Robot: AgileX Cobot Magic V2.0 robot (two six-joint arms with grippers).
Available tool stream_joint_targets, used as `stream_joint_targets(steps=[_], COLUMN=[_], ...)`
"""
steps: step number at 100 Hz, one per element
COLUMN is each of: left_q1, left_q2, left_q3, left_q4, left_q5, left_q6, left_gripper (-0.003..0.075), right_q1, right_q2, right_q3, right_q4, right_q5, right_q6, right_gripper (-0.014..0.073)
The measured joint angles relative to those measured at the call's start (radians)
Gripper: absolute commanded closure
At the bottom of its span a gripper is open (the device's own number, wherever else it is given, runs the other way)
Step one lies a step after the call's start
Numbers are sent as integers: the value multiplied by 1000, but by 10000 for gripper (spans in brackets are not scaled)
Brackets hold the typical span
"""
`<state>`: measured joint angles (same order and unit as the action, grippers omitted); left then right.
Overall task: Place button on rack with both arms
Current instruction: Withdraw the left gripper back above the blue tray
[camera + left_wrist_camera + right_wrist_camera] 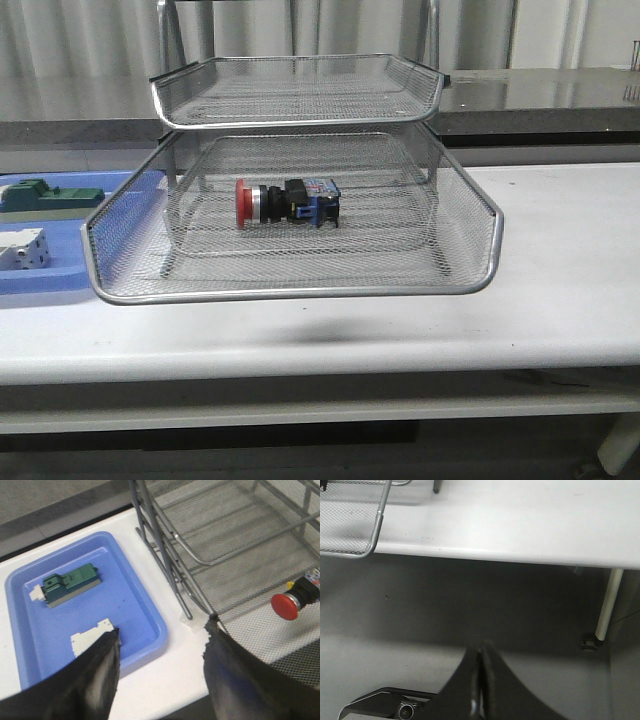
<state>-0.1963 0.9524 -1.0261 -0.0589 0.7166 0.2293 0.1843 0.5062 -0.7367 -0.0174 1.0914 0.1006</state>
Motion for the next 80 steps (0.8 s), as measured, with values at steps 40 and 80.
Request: stream_joint_targets(steps=[40,80], left_q1=[109,123], left_q2=[-429,-707], left_q3=[444,699], left_q4=[-2,-22], left_q5=[-348,-494], left_q6=[-12,-12], left_gripper=[354,352], right_q1=[0,0], right_q2=[0,0], right_q3=[0,0], right_q4=[0,0], right_q5=[0,0], right_q6=[0,0], right_gripper=[664,664])
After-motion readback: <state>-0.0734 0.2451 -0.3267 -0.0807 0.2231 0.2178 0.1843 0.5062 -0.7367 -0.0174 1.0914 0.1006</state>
